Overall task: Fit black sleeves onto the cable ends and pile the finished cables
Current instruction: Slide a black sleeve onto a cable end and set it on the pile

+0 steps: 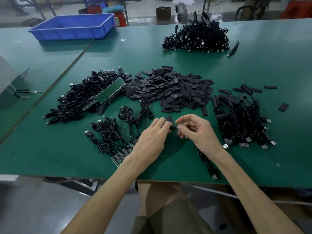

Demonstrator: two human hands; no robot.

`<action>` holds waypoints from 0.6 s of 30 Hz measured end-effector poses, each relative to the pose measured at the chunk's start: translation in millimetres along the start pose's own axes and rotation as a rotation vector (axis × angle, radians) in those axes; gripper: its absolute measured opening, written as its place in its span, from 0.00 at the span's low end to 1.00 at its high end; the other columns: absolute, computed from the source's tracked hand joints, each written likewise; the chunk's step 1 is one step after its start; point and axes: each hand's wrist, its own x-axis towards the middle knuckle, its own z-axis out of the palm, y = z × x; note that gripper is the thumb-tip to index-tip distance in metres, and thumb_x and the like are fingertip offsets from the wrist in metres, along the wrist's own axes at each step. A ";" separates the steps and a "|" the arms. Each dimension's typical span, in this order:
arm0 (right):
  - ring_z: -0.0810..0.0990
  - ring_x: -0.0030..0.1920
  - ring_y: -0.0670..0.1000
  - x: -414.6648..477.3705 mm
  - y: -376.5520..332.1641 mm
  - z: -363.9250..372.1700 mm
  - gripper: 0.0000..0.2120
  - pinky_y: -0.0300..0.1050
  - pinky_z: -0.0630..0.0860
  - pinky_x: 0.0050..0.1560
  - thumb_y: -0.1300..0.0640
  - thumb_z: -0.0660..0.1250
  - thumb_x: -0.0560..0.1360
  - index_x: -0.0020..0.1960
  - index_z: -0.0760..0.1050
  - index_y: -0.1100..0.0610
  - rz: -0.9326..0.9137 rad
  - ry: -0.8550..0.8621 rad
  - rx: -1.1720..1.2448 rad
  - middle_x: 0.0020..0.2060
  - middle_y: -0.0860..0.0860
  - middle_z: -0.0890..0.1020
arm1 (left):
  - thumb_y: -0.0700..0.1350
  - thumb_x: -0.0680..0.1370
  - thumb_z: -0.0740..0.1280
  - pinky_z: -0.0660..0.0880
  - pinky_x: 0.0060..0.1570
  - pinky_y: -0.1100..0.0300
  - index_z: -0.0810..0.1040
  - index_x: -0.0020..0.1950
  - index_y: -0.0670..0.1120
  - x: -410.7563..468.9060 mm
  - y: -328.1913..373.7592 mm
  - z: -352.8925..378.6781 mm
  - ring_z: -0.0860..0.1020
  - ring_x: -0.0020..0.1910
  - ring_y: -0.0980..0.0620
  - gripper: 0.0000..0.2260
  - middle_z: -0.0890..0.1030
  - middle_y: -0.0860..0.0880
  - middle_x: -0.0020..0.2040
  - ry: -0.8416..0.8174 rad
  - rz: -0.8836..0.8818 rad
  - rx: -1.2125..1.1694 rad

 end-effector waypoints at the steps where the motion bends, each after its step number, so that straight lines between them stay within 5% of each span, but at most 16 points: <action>1: 0.84 0.39 0.50 0.1 0.3 0.0 0.06 0.39 0.80 0.45 0.63 0.71 0.80 0.53 0.81 0.53 -0.003 -0.004 -0.002 0.37 0.52 0.85 | 0.32 0.79 0.63 0.76 0.41 0.50 0.76 0.61 0.38 -0.1 0.1 0.3 0.73 0.54 0.44 0.11 0.75 0.44 0.52 0.003 0.007 -0.003; 18: 0.83 0.37 0.50 0.4 0.3 -0.5 0.04 0.39 0.79 0.41 0.63 0.70 0.80 0.53 0.80 0.56 0.022 -0.039 -0.002 0.36 0.52 0.85 | 0.30 0.77 0.67 0.72 0.46 0.56 0.75 0.62 0.38 1.6 0.5 6.7 0.75 0.52 0.44 0.14 0.75 0.44 0.51 -0.030 0.040 0.039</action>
